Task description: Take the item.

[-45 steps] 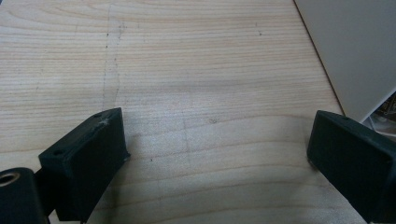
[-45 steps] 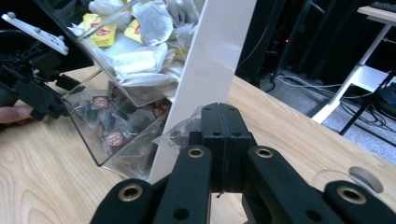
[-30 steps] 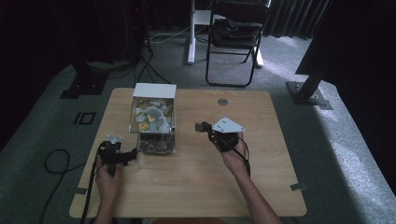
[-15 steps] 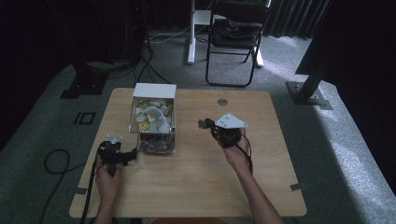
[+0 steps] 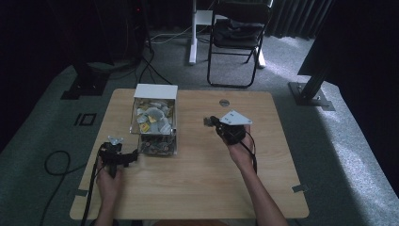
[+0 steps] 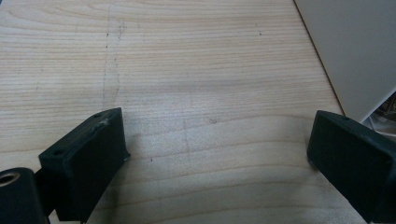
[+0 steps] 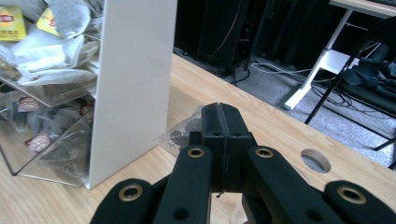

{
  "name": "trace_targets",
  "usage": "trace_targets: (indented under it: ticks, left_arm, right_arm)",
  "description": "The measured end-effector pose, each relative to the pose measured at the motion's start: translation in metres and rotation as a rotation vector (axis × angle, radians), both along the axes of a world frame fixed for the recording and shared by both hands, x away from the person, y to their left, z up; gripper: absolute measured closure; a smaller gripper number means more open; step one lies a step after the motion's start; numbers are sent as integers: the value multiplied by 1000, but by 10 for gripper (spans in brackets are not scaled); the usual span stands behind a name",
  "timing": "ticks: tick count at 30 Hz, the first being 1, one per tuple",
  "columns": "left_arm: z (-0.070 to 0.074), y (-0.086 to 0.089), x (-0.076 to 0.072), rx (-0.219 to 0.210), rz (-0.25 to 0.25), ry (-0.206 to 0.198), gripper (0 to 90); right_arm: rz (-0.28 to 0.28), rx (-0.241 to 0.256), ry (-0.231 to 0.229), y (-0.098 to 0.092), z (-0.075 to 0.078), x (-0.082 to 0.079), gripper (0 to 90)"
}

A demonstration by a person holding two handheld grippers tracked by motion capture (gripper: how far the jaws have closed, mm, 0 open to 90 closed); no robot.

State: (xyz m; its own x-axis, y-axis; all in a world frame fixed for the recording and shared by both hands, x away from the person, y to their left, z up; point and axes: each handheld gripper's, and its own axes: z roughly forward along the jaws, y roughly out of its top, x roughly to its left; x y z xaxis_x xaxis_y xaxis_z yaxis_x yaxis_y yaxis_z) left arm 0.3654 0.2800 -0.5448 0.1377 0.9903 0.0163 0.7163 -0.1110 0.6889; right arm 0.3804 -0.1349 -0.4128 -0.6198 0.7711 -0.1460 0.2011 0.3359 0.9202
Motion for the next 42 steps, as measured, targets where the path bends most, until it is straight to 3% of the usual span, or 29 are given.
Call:
trace_targets:
  ticks: [42]
  left_arm:
    - [0, 0, 0, 0, 0, -2, 55]
  right_arm:
    - [-148, -36, 61, -26, -11, 46, 900]
